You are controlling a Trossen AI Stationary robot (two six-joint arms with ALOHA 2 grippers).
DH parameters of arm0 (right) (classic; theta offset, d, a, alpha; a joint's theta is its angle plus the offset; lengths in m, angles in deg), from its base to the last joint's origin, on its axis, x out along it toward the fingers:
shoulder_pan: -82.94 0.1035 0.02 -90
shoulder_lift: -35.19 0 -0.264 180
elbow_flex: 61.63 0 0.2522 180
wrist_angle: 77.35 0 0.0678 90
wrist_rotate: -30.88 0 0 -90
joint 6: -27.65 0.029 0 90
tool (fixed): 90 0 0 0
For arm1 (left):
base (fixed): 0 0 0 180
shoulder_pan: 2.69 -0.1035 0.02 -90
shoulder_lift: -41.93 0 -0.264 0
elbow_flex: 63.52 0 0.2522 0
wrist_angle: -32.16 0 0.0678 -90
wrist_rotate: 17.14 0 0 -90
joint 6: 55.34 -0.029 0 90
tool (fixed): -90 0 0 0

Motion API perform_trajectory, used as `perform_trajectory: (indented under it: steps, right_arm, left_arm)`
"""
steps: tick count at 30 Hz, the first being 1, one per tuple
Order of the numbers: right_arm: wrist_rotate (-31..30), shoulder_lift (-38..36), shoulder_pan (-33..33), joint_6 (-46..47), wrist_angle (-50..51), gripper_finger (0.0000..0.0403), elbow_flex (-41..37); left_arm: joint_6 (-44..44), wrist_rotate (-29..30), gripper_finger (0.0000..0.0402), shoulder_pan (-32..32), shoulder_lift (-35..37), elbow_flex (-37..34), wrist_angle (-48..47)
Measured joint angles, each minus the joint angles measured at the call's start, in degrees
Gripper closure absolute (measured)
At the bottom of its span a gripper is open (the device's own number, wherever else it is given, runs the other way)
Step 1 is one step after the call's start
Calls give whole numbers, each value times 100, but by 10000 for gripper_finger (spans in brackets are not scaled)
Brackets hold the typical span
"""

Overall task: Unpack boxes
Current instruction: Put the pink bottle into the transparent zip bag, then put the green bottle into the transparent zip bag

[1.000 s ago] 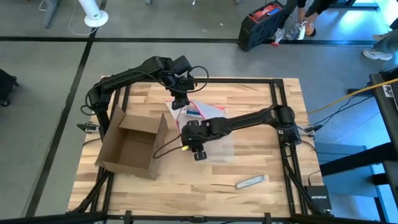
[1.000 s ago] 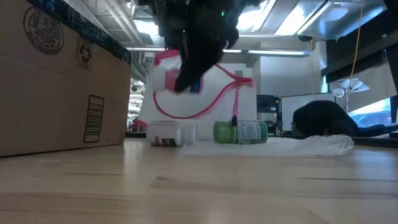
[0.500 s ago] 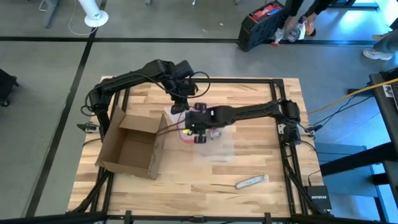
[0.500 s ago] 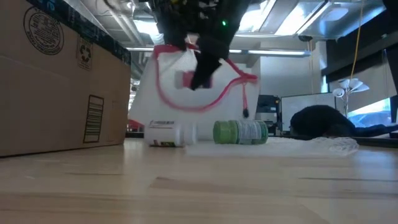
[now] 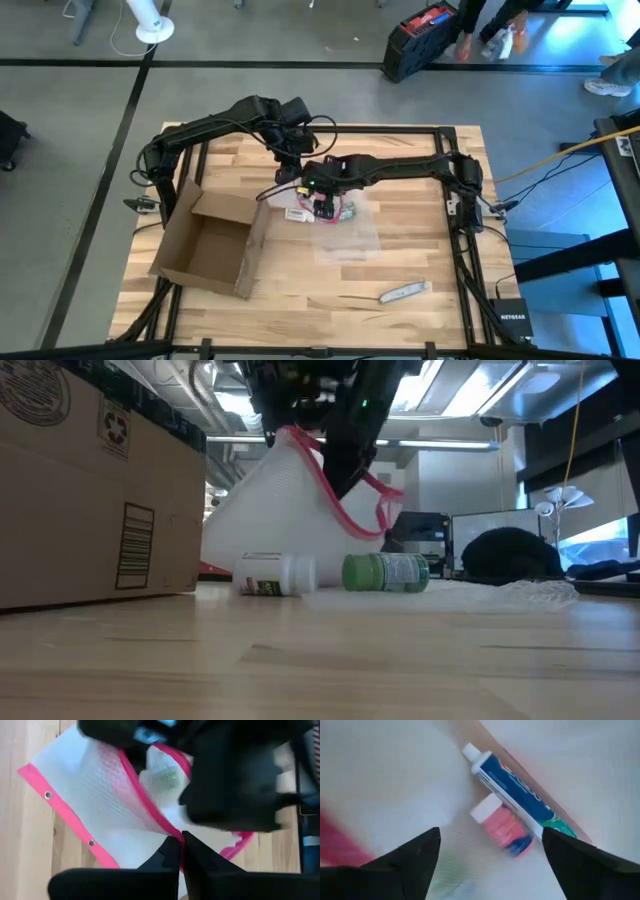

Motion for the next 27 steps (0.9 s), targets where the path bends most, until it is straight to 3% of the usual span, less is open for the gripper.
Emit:
perform_trajectory:
  steps: [9,15,27]
  right_arm:
    - [-91,-638,519,-261,566,121,-18]
    - [570,-717,662,-71,1168,165,-377]
    - [510,-765,665,77,524,187,-1714]
  left_arm:
    - [-139,200,401,-46,0,2,3]
    - [-177,360,401,-129,0,2,-7]
    - [-256,500,401,-283,9,2,-23]
